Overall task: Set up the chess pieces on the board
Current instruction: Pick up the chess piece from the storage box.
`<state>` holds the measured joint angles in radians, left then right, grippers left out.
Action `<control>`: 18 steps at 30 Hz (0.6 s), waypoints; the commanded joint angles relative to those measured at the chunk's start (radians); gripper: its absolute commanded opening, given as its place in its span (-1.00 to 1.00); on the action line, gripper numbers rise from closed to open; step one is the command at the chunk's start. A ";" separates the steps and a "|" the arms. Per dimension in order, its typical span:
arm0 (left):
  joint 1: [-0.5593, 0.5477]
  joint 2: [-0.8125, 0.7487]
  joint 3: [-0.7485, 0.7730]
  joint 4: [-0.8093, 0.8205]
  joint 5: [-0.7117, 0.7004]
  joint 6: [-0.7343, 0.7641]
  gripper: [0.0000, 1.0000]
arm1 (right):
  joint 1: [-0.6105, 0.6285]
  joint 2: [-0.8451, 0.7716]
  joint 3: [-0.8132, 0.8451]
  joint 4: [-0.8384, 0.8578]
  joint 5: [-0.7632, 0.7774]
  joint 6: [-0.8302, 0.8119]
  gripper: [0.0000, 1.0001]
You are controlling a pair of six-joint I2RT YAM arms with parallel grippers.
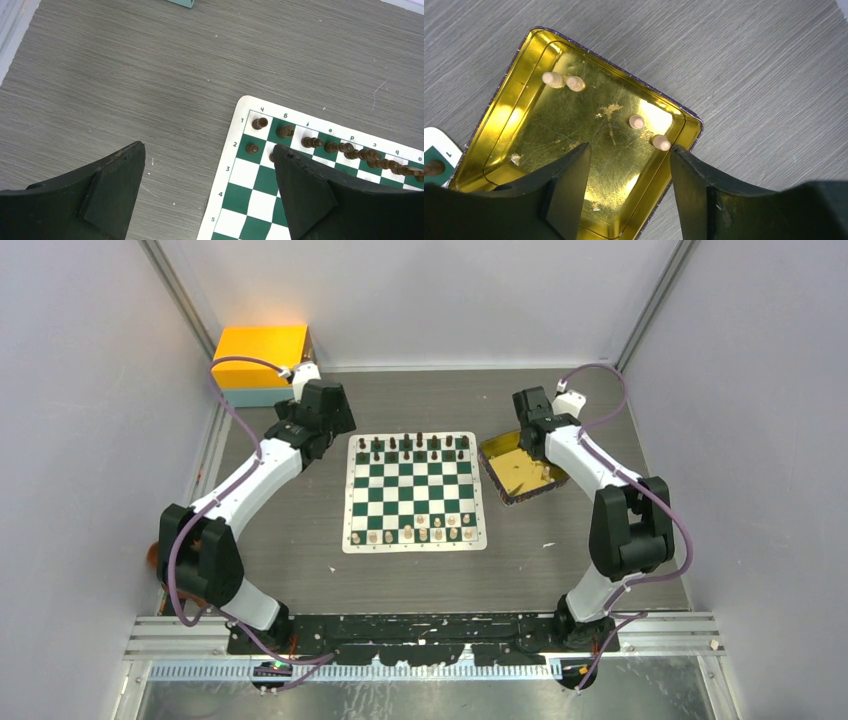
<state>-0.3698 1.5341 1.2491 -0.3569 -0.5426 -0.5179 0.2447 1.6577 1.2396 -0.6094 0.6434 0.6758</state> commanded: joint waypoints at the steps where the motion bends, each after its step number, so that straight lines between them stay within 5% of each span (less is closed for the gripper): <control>1: 0.011 0.002 0.041 0.056 0.001 -0.008 0.97 | -0.015 0.022 0.002 0.028 -0.019 0.066 0.29; 18: 0.025 0.022 0.048 0.062 0.009 -0.001 0.97 | -0.064 0.120 -0.003 0.061 -0.065 0.108 0.05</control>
<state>-0.3515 1.5501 1.2491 -0.3424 -0.5297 -0.5175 0.1894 1.7748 1.2335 -0.5873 0.5632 0.7555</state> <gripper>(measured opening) 0.987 0.530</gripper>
